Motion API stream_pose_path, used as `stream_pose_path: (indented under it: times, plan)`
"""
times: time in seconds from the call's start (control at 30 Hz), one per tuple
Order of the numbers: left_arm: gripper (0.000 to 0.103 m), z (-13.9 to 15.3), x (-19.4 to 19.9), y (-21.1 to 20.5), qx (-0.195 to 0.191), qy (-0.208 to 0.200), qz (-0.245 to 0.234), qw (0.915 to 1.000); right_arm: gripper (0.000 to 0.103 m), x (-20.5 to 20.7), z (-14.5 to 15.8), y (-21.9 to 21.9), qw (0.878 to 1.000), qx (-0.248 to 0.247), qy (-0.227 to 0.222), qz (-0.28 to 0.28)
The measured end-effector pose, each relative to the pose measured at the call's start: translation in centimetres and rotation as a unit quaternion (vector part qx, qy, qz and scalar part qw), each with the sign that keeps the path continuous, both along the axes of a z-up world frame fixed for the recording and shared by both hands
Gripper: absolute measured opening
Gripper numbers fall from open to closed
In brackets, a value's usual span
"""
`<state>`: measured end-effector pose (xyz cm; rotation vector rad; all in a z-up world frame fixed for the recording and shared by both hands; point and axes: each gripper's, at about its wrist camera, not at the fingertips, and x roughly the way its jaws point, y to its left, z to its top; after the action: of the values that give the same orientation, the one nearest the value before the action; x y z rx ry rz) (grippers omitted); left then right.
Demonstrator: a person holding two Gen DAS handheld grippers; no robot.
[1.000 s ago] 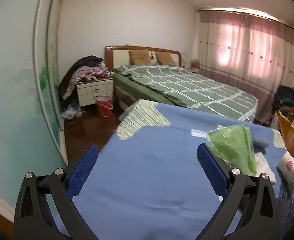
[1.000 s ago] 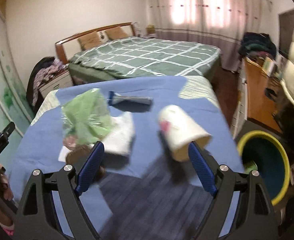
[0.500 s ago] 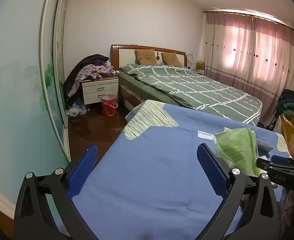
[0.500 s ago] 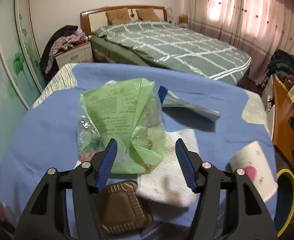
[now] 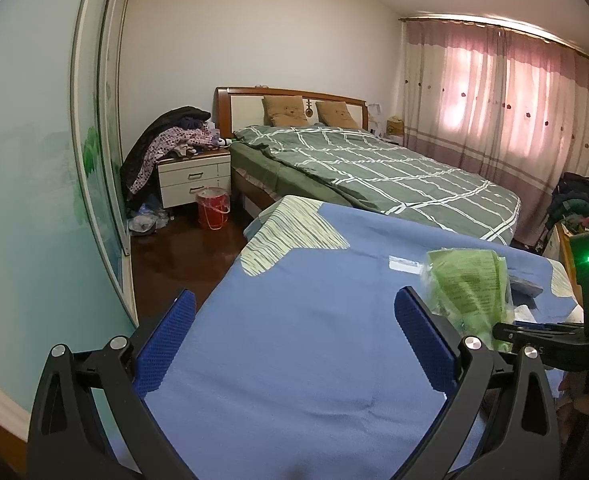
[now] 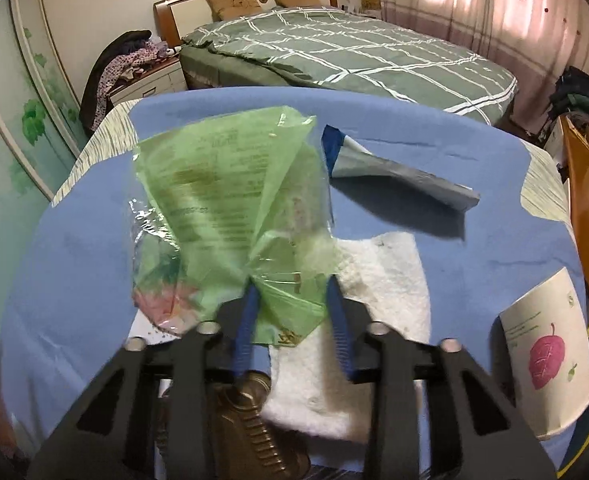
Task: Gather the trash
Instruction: 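Carry the green bag to the yellow bin and release it with the right gripper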
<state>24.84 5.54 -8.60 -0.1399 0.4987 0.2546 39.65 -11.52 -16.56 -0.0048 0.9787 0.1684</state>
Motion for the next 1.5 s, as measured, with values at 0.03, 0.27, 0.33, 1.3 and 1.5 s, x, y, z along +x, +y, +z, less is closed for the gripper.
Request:
stream_pose_path:
  times: [0.03,0.27,0.33,1.3,1.5]
  plan:
    - [0.098,0.0,0.0,0.0,0.0,0.0,0.0,1.0,0.015,-0.2,0.2,-0.1,1.0,0.006,-0.002,-0.001]
    - [0.098,-0.1,0.1,0.0,0.002,0.0,-0.003,1.0,0.009,-2.0,3.2,-0.7,0.999,0.029,-0.04,-0.005]
    - [0.098,-0.2,0.0,0.1,0.002,0.0,-0.004,1.0,0.009,-2.7,4.0,-1.0,0.998,0.04,-0.047,-0.003]
    - [0.098,-0.4,0.3,-2.8,0.029,0.008,-0.071,0.997,0.009,-17.2,5.4,-24.2,0.921,0.046,-0.142,-0.361]
    - [0.098,-0.7,0.2,-4.9,0.034,0.009,-0.131,0.9907,0.009,-20.0,3.1,-29.0,0.871,0.023,-0.139,-0.471]
